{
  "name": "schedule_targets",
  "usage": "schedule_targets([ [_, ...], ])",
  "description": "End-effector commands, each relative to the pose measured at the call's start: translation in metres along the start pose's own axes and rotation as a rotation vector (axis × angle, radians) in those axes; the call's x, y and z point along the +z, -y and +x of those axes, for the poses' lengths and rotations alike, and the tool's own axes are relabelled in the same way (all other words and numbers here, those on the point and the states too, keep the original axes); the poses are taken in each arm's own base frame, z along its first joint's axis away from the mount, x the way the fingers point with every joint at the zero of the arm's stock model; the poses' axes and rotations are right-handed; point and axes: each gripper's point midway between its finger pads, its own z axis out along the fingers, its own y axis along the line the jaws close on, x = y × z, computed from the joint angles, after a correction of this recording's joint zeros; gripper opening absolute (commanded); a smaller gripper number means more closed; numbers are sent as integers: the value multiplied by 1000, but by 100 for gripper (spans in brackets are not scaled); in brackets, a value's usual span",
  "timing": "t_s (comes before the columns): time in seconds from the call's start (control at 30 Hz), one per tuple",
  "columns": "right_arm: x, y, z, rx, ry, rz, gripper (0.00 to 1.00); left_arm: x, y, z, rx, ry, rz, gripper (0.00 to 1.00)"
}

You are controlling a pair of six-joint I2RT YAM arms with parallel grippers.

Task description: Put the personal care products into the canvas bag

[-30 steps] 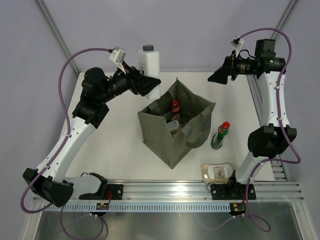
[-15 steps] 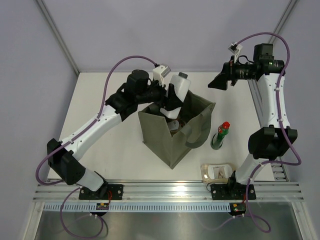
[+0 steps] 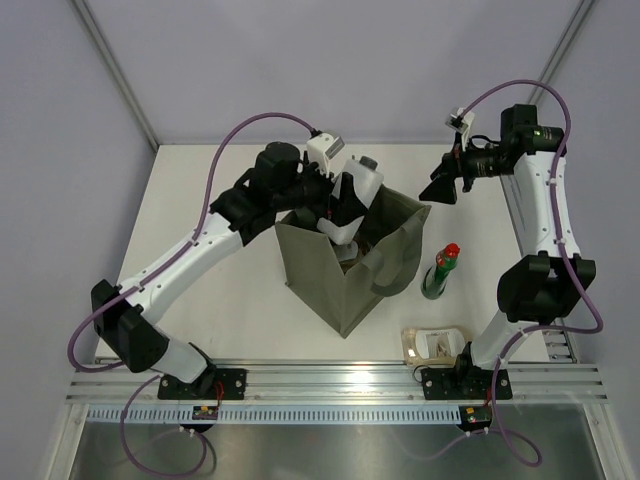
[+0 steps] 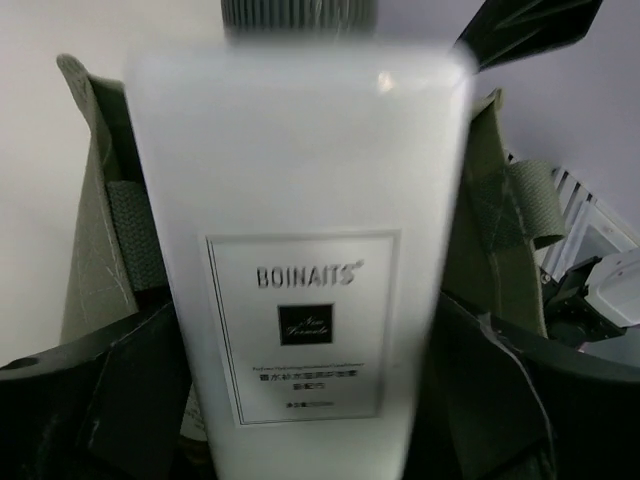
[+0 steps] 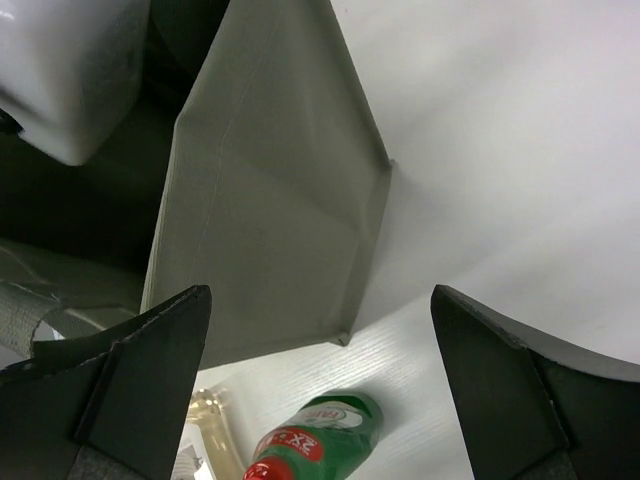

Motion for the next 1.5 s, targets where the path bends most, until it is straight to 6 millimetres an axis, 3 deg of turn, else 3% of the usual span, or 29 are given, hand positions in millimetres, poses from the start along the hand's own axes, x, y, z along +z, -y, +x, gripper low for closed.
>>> schedule_targets([
  [0.0,-13,-14,-1,-112,-19,26,100,-38,28,-80,113,259,29,97],
  [0.3,-18,-35,22,-223,-84,-37,99,-59,32,-92,160,297,7,99],
  [0.4,-20,-46,40,-335,-131,-97,99,-71,29,-94,180,317,-31,99],
  [0.5,-21,-51,73,-466,-213,-141,100,-89,22,-93,202,344,-96,99],
  [0.53,-27,-50,79,-595,-259,-140,99,-95,18,-93,204,354,-123,99],
  [0.6,-29,-48,88,-630,-297,-146,100,-112,16,-89,206,376,-152,99],
  [0.67,-33,-46,84,-595,-310,-123,99,-125,9,-86,199,397,-200,99],
  [0.87,-44,-52,93,-652,-377,-100,99,-162,-4,-57,146,441,-302,99],
  [1.07,-51,-58,102,-600,-425,-74,99,-182,-13,-25,81,447,-351,99],
  [1.2,-51,-65,94,-374,-423,-10,95,-193,-15,-16,60,459,-369,99],
  [1.37,-30,-78,101,-207,-459,25,94,-199,-18,-13,57,466,-390,99],
  [1.47,-19,-75,107,-110,-462,124,96,-199,-19,-12,60,460,-397,99],
])
